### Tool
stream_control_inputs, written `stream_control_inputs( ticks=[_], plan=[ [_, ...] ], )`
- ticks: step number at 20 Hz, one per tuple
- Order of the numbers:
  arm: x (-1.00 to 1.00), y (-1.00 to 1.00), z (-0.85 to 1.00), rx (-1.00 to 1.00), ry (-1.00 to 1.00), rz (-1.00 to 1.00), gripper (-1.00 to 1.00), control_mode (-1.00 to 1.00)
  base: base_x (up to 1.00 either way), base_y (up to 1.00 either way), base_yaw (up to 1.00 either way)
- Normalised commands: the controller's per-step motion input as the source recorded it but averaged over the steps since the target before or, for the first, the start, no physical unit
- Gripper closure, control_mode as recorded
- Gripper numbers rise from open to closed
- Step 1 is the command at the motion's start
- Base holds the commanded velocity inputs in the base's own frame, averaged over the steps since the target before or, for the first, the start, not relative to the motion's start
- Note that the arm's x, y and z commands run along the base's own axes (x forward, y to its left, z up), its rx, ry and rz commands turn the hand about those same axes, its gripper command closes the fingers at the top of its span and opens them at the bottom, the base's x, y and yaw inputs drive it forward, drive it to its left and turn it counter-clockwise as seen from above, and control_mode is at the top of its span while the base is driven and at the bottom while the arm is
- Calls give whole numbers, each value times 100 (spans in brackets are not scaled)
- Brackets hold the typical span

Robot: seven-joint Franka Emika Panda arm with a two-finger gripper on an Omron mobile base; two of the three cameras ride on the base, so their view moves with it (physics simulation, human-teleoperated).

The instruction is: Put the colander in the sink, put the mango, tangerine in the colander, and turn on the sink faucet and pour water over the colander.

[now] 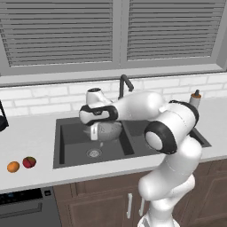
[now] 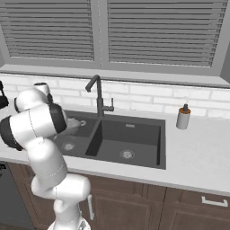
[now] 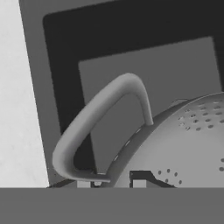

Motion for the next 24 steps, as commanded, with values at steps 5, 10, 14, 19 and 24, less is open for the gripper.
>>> stream_control_inputs(
  ticks=[5, 10, 14, 19, 24],
  plan=[
    [37, 1, -43, 0, 0, -21, 100, -100, 0, 0, 0],
    [19, 6, -46, 0, 0, -21, 100, -100, 0, 0, 0],
    [12, 8, -39, 0, 0, -22, 100, -100, 0, 0, 0],
    [31, 0, -27, 0, 0, -23, 100, -100, 0, 0, 0],
    [23, 0, -32, 0, 0, -22, 100, -100, 0, 0, 0]
  ],
)
